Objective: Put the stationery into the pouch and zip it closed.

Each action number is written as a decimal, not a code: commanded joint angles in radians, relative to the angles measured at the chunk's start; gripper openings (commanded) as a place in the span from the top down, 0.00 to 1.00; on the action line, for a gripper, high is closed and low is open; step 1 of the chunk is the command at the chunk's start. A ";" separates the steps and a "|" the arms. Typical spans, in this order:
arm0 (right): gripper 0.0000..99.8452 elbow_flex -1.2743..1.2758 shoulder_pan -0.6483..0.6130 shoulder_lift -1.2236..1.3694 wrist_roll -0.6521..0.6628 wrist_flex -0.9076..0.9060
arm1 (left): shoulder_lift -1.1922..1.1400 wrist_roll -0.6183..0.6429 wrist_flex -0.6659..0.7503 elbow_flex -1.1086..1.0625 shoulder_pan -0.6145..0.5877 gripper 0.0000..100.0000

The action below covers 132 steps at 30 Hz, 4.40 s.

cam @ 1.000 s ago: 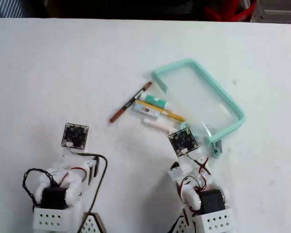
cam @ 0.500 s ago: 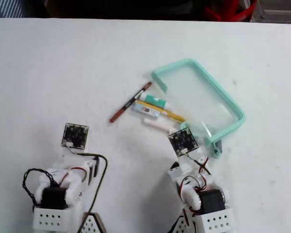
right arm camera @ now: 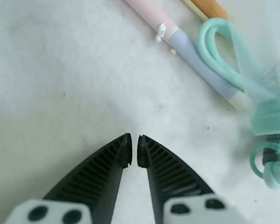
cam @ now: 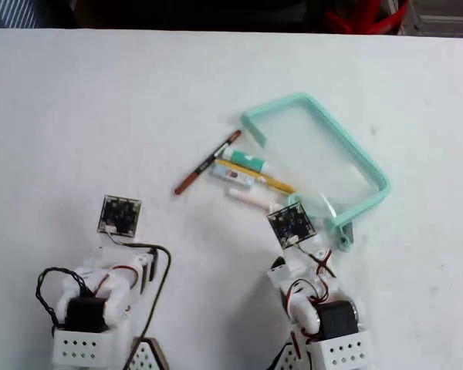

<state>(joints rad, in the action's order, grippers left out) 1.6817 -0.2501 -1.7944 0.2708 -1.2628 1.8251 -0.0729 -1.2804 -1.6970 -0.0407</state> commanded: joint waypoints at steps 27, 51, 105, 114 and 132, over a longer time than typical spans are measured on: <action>0.97 0.009 0.001 -0.005 -0.003 -0.005 | -0.002 0.009 -0.006 0.005 -0.004 0.82; 0.97 0.009 0.001 -0.005 -0.003 -0.005 | -0.002 0.009 -0.006 0.005 -0.004 0.82; 0.96 0.009 0.004 -0.007 -0.006 0.136 | -0.002 0.006 0.014 0.005 -0.001 0.82; 0.96 0.009 0.002 -0.007 -0.005 0.136 | -0.002 0.011 0.262 0.005 -0.001 0.82; 0.96 0.009 0.004 -0.007 -0.008 0.262 | -0.002 0.011 0.394 0.005 -0.005 0.82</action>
<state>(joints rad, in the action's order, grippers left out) 1.6817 -0.2470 -1.7944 0.2693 -1.0234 1.8174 -0.0729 -0.8815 -1.6970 -0.0407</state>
